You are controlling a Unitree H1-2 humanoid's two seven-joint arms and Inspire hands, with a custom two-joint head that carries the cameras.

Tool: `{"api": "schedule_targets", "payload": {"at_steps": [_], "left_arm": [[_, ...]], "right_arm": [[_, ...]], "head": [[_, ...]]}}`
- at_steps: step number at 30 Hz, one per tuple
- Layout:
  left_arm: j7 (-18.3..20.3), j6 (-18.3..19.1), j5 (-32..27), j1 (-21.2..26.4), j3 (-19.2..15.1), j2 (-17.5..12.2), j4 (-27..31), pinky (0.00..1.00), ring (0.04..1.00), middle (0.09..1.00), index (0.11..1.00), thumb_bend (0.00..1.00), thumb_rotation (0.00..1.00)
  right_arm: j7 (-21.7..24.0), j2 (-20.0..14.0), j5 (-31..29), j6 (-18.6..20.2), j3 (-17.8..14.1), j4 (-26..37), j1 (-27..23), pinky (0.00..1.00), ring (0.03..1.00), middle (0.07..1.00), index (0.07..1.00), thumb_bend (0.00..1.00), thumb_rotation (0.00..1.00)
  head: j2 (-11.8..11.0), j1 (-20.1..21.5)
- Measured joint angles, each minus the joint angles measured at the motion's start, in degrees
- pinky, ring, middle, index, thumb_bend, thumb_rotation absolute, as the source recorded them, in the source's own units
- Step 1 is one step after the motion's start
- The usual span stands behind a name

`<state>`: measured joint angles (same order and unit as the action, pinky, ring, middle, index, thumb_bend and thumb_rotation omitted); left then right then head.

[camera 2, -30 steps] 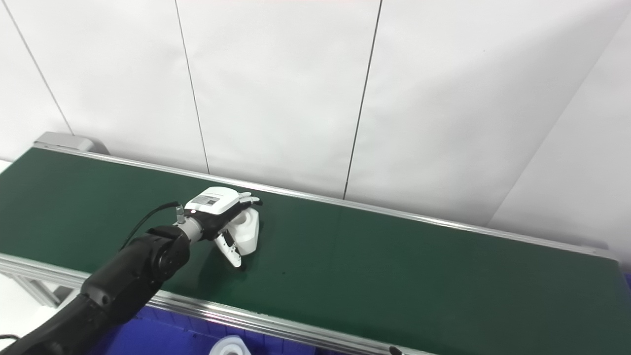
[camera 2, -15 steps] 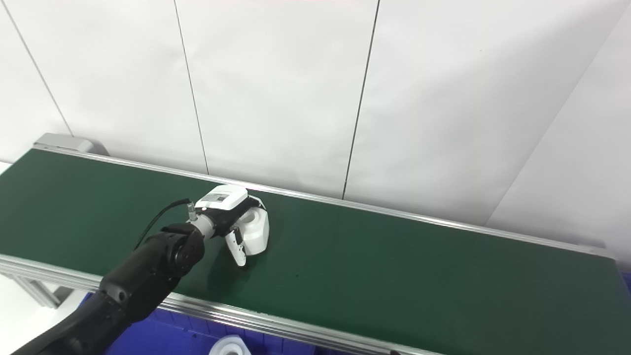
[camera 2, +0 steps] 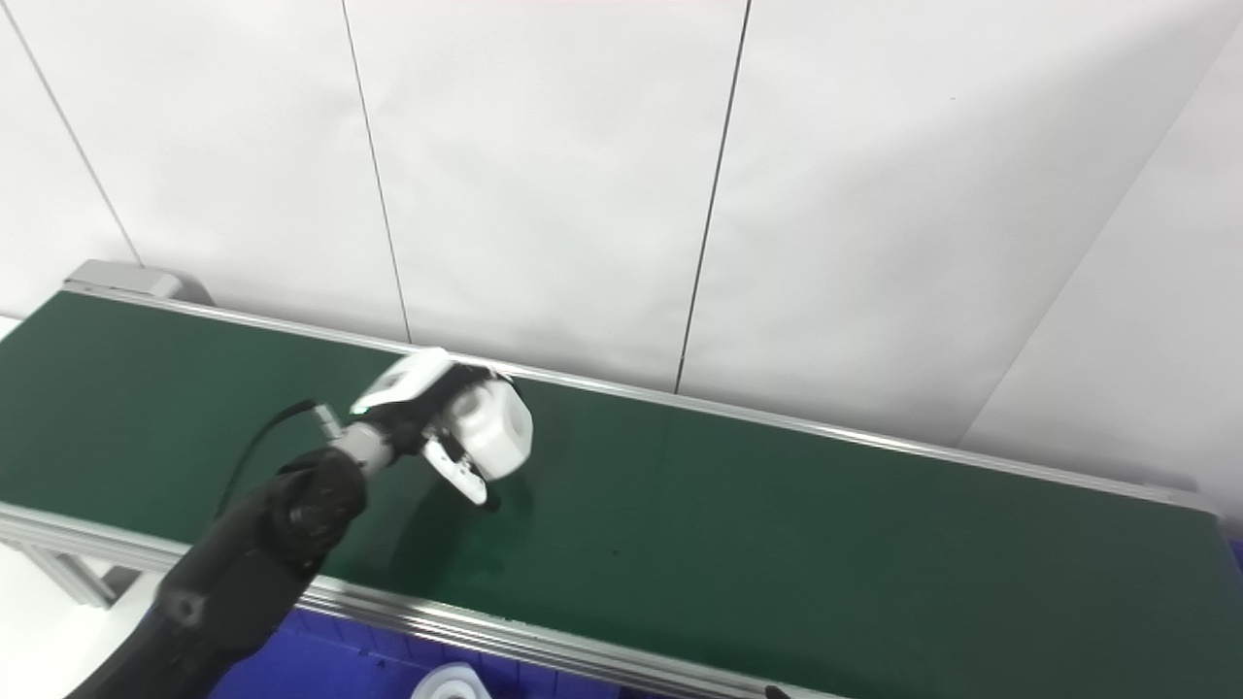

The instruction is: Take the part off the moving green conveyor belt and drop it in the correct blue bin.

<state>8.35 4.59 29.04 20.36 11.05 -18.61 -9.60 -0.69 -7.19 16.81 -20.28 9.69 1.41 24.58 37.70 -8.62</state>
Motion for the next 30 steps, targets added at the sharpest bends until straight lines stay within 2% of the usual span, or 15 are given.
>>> {"api": "schedule_targets", "payload": {"at_steps": [2,5,6,8,11,12,13,16,20,22,25,30], "left_arm": [[0.1,-1.2,-2.8,-1.9,-1.7,-0.4,3.4,0.41,0.424,0.485,0.508,0.50,0.00],[0.4,-4.4,-6.3,-5.7,-3.4,-1.3,6.9,0.39,0.418,0.482,0.510,0.50,0.00],[0.5,-4.9,-7.1,-6.9,-3.7,-1.5,7.6,0.38,0.417,0.478,0.513,0.50,0.00],[0.6,-6.4,-9.1,-10.0,-4.8,-1.9,9.0,0.39,0.432,0.487,0.502,0.50,0.00],[0.7,-8.4,-11.6,-15.1,-5.6,-2.4,11.3,0.42,0.458,0.517,0.471,0.50,0.00],[0.7,-8.8,-11.9,-16.7,-5.7,-2.4,12.0,0.40,0.449,0.521,0.474,0.50,0.00],[0.9,-9.1,-12.2,-18.0,-5.6,-2.3,12.4,0.36,0.427,0.526,0.483,0.50,0.00],[1.2,-11.7,-12.6,-20.9,-5.6,-2.4,12.2,0.37,0.420,0.519,0.493,0.50,0.00],[1.3,-15.6,-12.5,-23.7,-5.0,-2.3,11.9,0.45,0.474,0.523,0.461,0.50,0.00],[1.4,-15.6,-12.4,-25.0,-4.8,-2.3,12.0,0.42,0.465,0.521,0.468,0.50,0.00],[1.7,-16.1,-12.5,-27.5,-3.9,-2.3,12.6,0.42,0.467,0.514,0.471,0.50,0.00],[3.3,-17.7,-12.4,-31.3,-1.0,-2.3,12.5,0.44,0.461,0.504,0.480,0.50,0.00]], "right_arm": [[0.0,0.3,0.2,0.0,0.0,0.7,0.0,0.78,0.836,0.871,0.923,0.89,0.30],[0.0,0.7,0.3,0.0,0.1,1.2,0.1,0.78,0.830,0.865,0.917,0.89,0.30],[0.0,0.8,0.4,0.0,0.1,1.2,0.3,0.77,0.820,0.859,0.914,0.89,0.31],[0.0,0.8,1.3,0.0,0.2,1.5,0.6,0.77,0.818,0.858,0.915,0.89,0.33],[0.1,0.8,1.8,0.2,0.2,3.6,1.3,0.77,0.830,0.866,0.921,0.89,0.34],[0.2,0.8,1.8,0.4,0.2,4.1,1.3,0.77,0.828,0.865,0.920,0.89,0.33],[0.2,0.9,1.8,0.9,0.3,4.6,1.4,0.76,0.822,0.862,0.916,0.89,0.32],[0.2,1.4,2.2,2.7,0.5,6.5,1.4,0.75,0.819,0.860,0.913,0.89,0.31],[0.2,2.1,2.5,4.9,1.1,7.7,1.4,0.75,0.818,0.860,0.912,0.88,0.28],[0.4,2.3,2.6,5.7,1.3,8.4,1.5,0.77,0.820,0.860,0.913,0.89,0.28],[0.4,2.9,2.6,7.0,1.5,9.6,1.7,0.77,0.818,0.858,0.913,0.90,0.29],[0.4,3.1,3.0,8.5,1.8,10.8,1.8,0.77,0.818,0.854,0.912,0.89,0.29]], "head": [[1.3,2.5],[1.8,4.0],[2.7,5.3],[2.7,5.3],[5.4,8.6],[5.5,8.6],[6.4,10.0],[7.5,12.0],[9.0,14.5],[10.0,15.3],[10.3,15.4],[11.0,15.8]]}}
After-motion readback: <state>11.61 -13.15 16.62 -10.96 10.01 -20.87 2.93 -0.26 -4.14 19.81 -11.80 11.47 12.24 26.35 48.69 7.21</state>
